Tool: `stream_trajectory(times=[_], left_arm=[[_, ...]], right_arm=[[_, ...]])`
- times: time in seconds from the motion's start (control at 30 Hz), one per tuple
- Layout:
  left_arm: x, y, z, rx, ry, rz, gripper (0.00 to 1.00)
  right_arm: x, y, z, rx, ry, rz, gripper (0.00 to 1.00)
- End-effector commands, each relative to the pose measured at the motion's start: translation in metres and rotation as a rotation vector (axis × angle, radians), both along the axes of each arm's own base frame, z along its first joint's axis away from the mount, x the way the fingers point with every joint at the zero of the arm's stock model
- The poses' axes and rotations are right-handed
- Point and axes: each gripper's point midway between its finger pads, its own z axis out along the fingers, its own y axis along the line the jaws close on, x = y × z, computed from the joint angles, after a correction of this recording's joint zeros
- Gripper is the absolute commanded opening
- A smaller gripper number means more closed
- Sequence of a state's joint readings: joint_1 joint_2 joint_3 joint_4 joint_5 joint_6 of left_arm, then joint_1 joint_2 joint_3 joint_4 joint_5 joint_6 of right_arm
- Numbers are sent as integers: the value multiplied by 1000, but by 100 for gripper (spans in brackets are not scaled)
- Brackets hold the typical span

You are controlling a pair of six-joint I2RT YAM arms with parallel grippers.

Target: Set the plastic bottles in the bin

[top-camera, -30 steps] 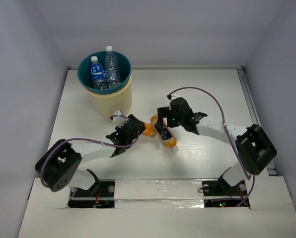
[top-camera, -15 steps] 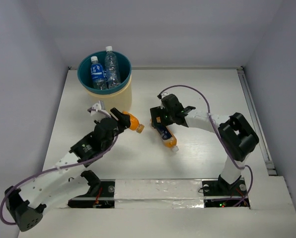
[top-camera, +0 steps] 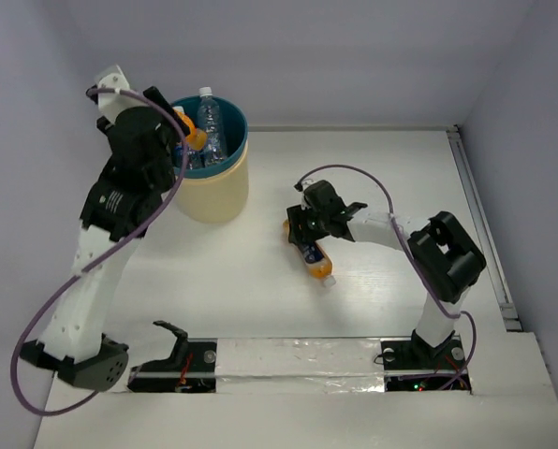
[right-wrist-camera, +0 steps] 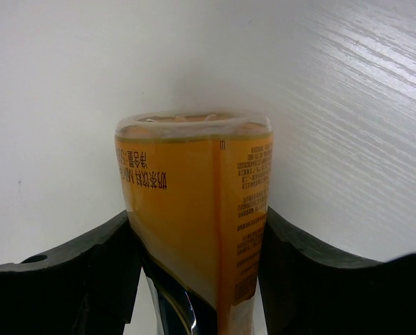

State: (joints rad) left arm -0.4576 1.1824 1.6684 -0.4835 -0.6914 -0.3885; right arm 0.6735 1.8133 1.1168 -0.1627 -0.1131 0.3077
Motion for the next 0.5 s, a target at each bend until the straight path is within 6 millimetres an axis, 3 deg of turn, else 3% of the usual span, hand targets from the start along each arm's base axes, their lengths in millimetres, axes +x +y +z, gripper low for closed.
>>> stream_trajectory(times=[0.0,0.07,0.2,0.4,0.47], left_arm=[[28,20,-33,194,167,98,32],[35,37,-32,232,175,181,31],[55,46,-43,291,220,255,31],[79,45,-78,363,285,296,33],[86,42,-88,366,291,294,36]], right_arm=[[9,10,46,111,-106,14,54],[8,13,56,146,-122,24,53],[2,19,82,229,-164,49,53],[-12,29,164,408,-292,103,52],[-17,28,206,473,-357,112,52]])
